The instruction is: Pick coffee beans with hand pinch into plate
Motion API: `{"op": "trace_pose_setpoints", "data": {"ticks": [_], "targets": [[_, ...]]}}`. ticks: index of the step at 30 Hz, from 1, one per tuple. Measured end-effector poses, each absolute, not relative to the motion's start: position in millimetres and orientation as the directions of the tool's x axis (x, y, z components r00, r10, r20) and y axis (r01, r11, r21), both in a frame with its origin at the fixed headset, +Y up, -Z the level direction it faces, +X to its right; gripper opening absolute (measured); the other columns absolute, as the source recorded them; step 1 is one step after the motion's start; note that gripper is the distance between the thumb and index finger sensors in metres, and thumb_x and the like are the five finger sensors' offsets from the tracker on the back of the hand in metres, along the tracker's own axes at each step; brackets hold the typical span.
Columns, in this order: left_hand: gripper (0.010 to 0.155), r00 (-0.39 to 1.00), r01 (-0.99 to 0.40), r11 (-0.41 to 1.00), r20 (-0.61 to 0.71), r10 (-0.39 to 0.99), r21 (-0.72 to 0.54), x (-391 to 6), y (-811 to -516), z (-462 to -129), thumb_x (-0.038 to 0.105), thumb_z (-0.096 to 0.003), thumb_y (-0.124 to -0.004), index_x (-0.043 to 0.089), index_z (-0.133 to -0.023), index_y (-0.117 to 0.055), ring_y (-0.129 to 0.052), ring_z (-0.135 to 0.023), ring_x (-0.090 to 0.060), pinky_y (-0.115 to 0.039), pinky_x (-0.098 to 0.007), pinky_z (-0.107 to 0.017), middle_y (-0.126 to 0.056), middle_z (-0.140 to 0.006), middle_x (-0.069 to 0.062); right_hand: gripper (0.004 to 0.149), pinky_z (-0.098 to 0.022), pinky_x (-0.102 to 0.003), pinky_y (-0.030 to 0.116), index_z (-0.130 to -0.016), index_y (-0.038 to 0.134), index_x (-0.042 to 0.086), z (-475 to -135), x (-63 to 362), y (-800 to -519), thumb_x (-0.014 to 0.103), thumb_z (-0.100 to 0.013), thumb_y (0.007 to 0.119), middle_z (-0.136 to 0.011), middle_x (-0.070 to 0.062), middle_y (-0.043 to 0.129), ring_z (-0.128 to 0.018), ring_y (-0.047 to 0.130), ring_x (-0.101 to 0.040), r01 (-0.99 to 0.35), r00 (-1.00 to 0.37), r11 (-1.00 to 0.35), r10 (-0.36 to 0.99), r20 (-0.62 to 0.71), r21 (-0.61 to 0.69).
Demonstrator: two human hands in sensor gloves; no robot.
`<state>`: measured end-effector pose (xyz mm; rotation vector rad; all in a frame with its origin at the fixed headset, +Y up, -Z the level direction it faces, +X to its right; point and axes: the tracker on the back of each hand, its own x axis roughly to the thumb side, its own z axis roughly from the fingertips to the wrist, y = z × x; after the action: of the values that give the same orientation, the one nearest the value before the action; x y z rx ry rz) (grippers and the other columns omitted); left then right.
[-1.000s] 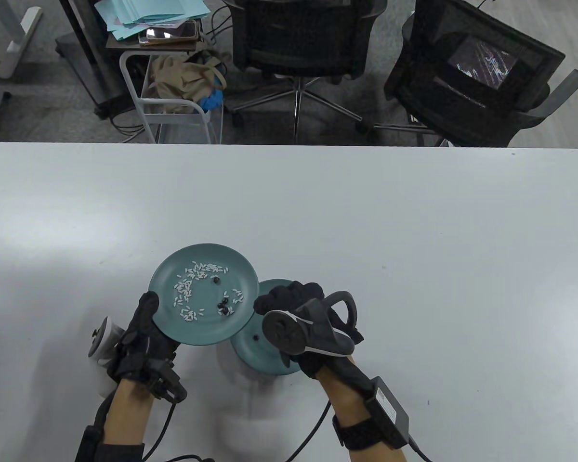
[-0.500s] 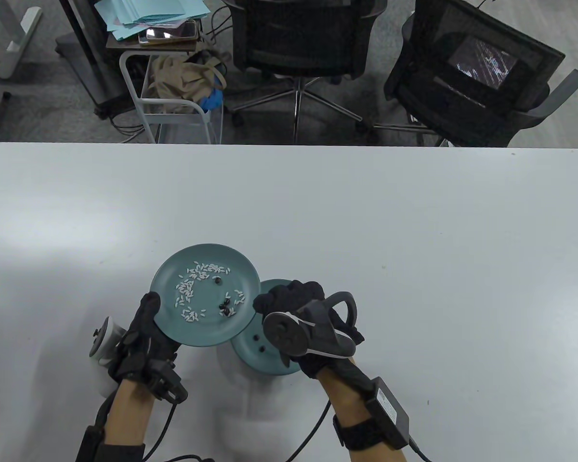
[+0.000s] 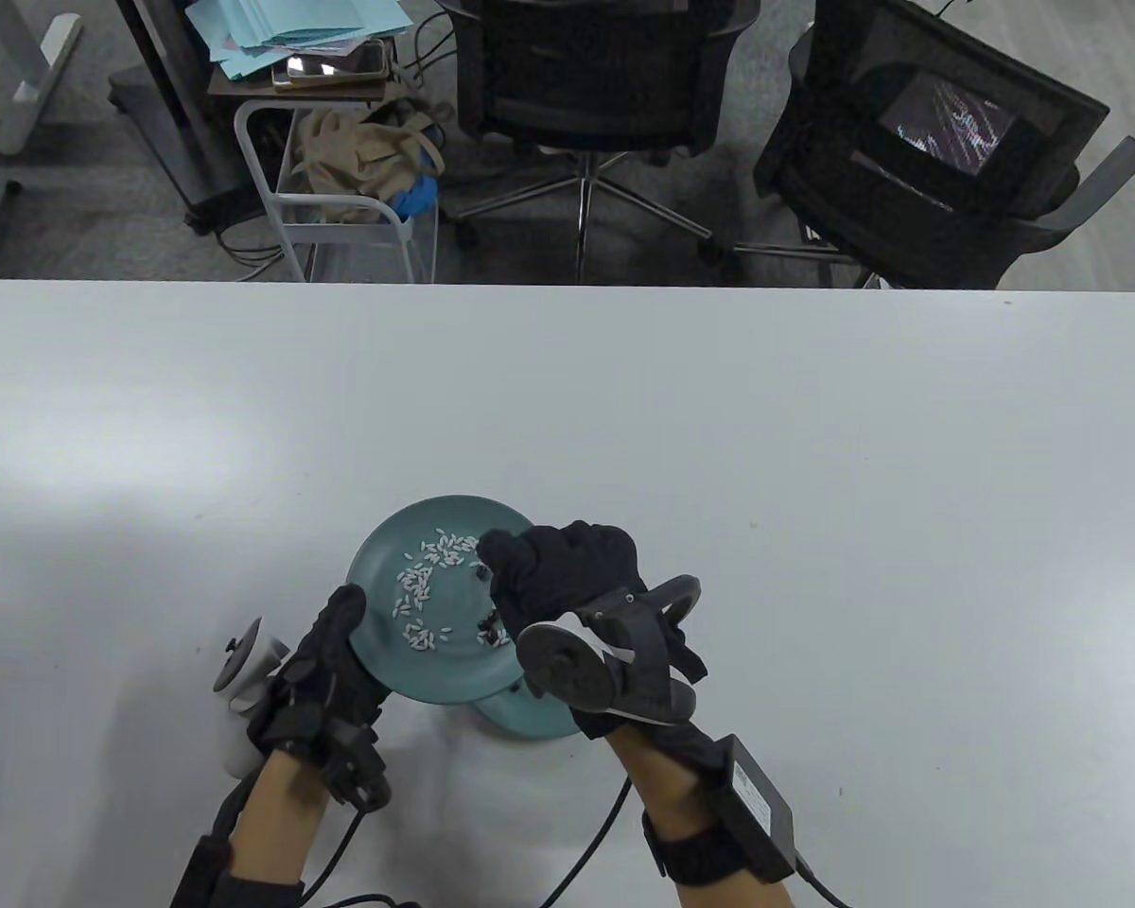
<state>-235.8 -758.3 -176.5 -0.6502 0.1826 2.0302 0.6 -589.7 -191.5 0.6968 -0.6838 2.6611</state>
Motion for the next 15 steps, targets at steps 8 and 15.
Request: {"op": "trace_pose_setpoints", "data": {"ticks": [8,15], "targets": [[0.061,-0.356,-0.838,-0.513,-0.526,0.772,-0.185,-225.5,-755.3,-175.8,0.063,-0.0466,-0.052,0.041,-0.102,-0.036,-0.09,-0.082,-0.015,-0.085,-0.028,-0.058,-0.07,-0.099,0.008,0.036,-0.05,-0.057,0.071,-0.078,0.086,0.025,-196.5,-15.9,-588.3,0.037,-0.044,0.086,-0.075,-0.01,0.097,-0.051,0.093,-0.027,-0.19,-0.883,-0.94,0.037,0.469,-0.283],[0.061,-0.334,-0.845,-0.496,-0.528,0.781,-0.199,-223.3,-756.0,-175.9,0.063,-0.0466,-0.052,0.041,-0.102,-0.037,-0.091,-0.082,-0.015,-0.085,-0.028,-0.058,-0.07,-0.098,0.007,0.036,-0.054,-0.059,0.067,-0.079,0.088,0.026,-205.4,-25.5,-611.5,0.036,-0.044,0.087,-0.082,-0.008,0.096,-0.06,0.091,-0.029,0.023,-0.881,-0.988,-0.094,0.463,-0.155]]}}
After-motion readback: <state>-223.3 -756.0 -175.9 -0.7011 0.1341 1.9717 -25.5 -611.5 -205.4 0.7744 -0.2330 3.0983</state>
